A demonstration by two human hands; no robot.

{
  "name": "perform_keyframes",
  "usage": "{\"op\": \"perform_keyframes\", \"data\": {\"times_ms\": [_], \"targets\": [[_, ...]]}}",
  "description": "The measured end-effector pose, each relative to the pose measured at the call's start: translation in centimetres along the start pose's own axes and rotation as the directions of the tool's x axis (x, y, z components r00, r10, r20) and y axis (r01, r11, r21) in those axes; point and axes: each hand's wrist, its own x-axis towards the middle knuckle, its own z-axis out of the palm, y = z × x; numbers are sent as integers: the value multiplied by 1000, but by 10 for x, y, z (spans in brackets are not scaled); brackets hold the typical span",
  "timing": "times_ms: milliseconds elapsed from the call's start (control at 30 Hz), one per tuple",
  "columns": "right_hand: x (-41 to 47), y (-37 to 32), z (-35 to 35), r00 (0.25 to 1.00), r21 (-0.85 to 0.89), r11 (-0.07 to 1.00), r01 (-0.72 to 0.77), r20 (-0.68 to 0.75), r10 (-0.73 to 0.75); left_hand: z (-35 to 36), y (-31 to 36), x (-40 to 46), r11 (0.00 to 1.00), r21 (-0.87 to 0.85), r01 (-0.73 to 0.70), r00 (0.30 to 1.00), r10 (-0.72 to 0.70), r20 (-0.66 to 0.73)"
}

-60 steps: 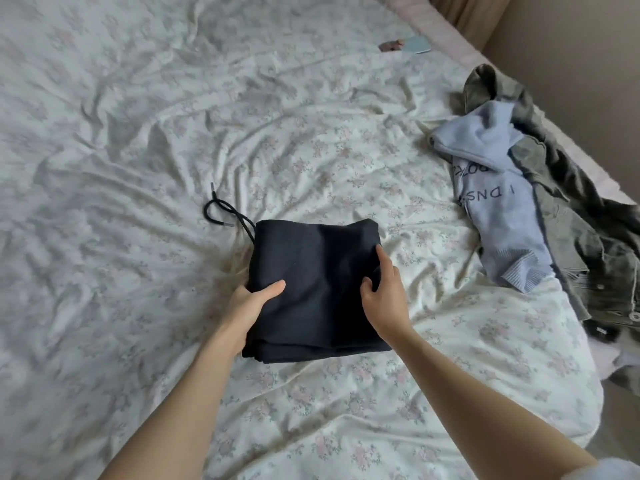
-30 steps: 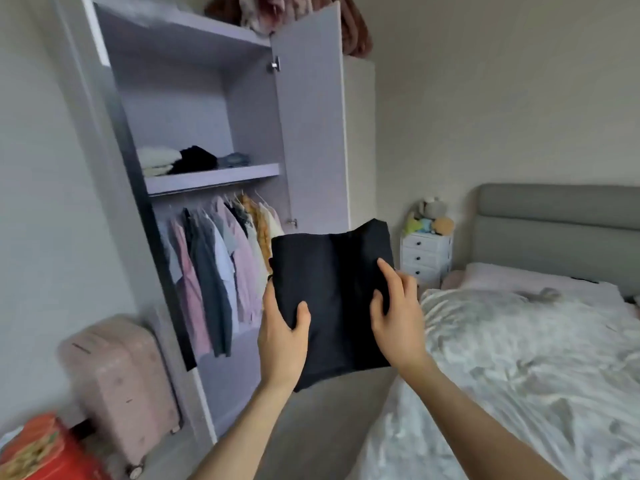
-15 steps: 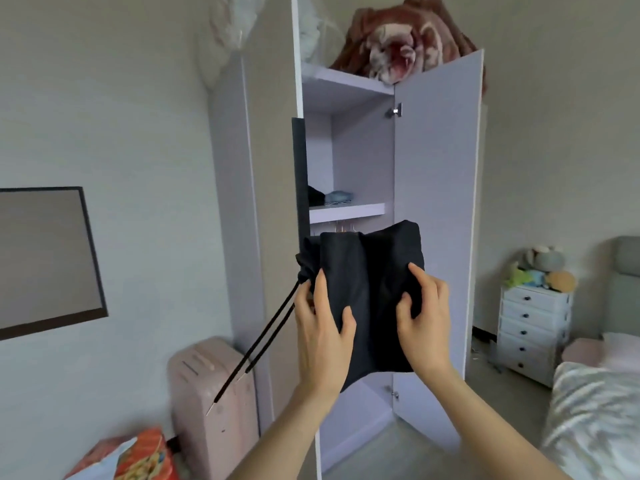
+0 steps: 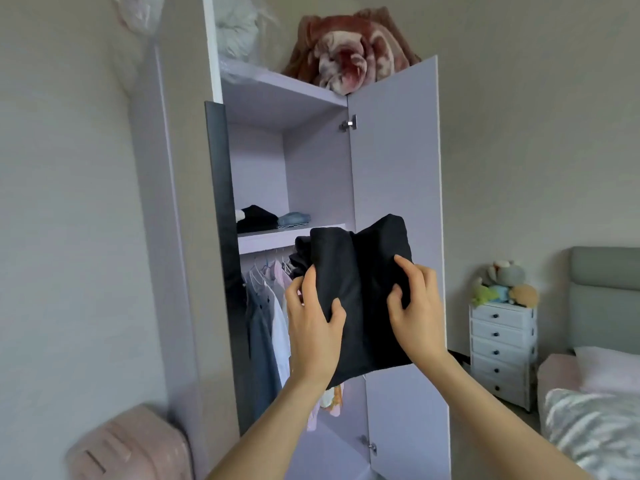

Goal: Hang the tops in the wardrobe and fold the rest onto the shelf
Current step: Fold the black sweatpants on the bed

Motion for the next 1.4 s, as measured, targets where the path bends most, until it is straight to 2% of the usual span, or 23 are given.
{"op": "perform_keyframes", "data": {"times_ms": [133,233,367,567,800,900,1033,1167,1400], "targets": [[57,57,35,1000,-39,999,-3,-7,3,68,-19,70,997,-77,28,999,-26,33],[99,90,59,999,-58,998,-30,-38,27,110,-34,116,996,-86,17,1000,-16,12],[160,128,97,999,-56,998,17,-40,-19,155,-57,186,995,-102,14,999,-17,-32],[229,183,166,995,142,989,-51,-74,62,196,-106,278,972,-230,-44,997,29,-66],[316,236,275,995,319,943,-92,8,95,216,-189,398,962,-274,16,998,-31,-50],[352,243,331,996,366,927,-87,66,67,213,-218,450,976,-217,-3,997,-15,-81],[400,248,416,997,427,903,-46,74,16,210,-257,518,993,-107,-55,985,36,-167],[439,250,497,994,489,872,-11,99,-43,204,-298,572,998,-53,-30,975,18,-221],[484,250,666,973,620,781,-81,219,-72,184,-386,670,982,187,24,949,37,-314]]}}
